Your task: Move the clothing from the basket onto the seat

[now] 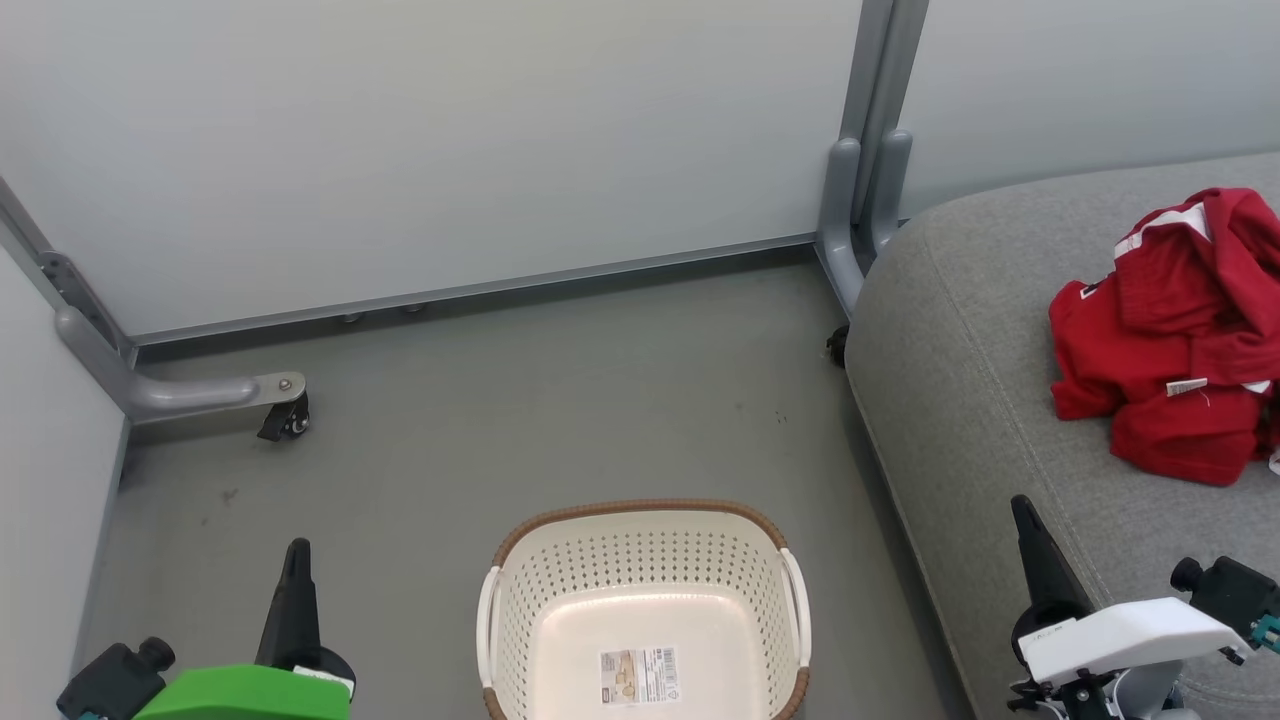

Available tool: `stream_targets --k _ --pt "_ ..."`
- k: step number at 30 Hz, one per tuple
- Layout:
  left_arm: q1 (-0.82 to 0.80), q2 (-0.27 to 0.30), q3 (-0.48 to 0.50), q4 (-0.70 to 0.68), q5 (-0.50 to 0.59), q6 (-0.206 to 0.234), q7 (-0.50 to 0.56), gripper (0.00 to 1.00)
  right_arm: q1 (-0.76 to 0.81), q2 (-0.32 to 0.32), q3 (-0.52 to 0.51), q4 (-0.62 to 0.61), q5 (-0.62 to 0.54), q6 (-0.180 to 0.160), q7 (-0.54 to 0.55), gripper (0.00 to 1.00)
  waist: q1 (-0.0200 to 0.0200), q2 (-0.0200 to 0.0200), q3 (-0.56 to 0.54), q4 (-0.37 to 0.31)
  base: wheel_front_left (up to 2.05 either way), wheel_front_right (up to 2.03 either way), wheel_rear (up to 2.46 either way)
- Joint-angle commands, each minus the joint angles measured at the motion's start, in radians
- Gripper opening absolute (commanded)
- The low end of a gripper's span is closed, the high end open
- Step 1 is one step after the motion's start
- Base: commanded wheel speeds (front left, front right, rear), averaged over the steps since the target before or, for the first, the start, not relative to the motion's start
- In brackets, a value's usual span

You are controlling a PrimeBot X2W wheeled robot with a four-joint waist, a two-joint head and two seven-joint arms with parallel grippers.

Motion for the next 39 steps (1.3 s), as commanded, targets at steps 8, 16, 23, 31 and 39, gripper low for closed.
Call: stream_targets --k 8,16,23,31,39 --pt "-0.051 0.010 0.016 0.006 -0.114 -0.012 0.027 0.00 -0.037 -0.008 -0.017 0.005 0.116 0.000 0.029 0.00 0.0000 0.0010 0.005 -0.001 0.00 0.00 0.00" --pt "-0.071 0.010 0.028 0.017 -0.196 -0.019 0.049 0.00 -0.050 -0.008 -0.030 0.015 0.202 0.000 0.051 0.00 0.0000 0.0011 0.009 -0.003 0.00 0.00 0.00" --pt "-0.087 0.010 0.037 0.027 -0.266 -0.021 0.068 0.00 -0.060 -0.008 -0.040 0.023 0.273 0.000 0.069 0.00 0.0000 0.0012 0.013 -0.004 0.00 0.00 0.00" --pt "-0.104 0.010 0.047 0.038 -0.338 -0.027 0.087 0.00 -0.072 -0.008 -0.052 0.032 0.349 0.000 0.088 0.00 0.0000 0.0013 0.017 -0.005 0.00 0.00 0.00" --pt "-0.120 0.008 0.057 0.048 -0.406 -0.030 0.106 0.00 -0.084 -0.007 -0.063 0.040 0.419 -0.001 0.107 0.00 0.0000 0.0015 0.021 -0.006 0.00 0.00 0.00"
